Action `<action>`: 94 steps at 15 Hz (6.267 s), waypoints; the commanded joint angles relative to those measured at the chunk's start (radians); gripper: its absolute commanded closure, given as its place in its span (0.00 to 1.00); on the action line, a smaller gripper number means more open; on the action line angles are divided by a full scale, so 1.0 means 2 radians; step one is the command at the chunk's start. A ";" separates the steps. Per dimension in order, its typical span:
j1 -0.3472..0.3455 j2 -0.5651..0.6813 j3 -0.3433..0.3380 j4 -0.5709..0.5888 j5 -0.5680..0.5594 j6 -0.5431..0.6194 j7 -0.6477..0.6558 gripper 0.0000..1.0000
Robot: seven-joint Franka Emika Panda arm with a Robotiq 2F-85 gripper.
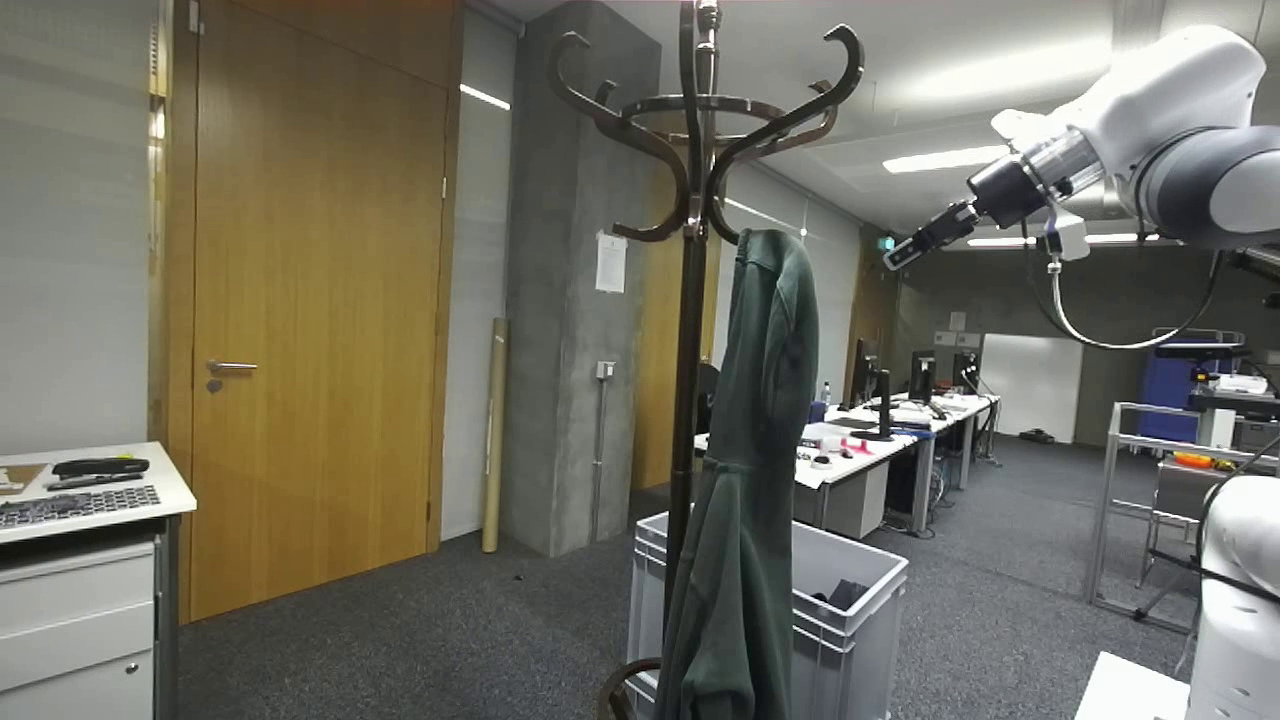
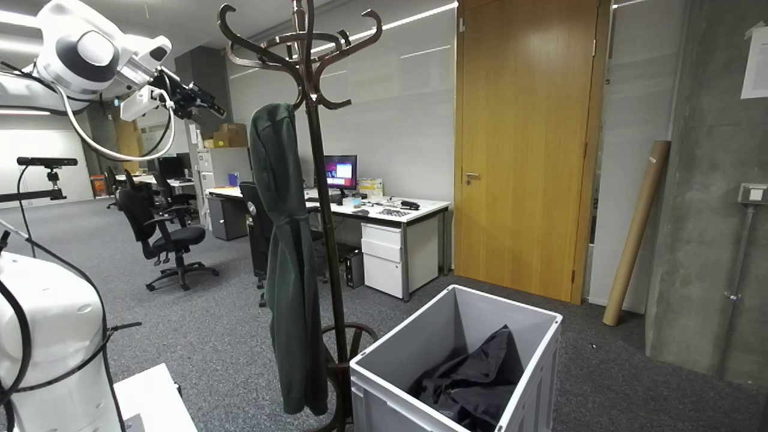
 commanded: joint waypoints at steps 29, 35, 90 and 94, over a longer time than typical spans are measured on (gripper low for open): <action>-0.176 -0.001 0.130 -0.037 -0.021 0.115 0.132 0.00; -0.236 0.062 0.114 -0.011 -0.015 0.208 0.117 0.00; -0.104 0.141 0.065 0.017 -0.015 0.215 0.057 0.99; -0.093 0.103 0.068 0.008 -0.015 0.203 0.060 0.98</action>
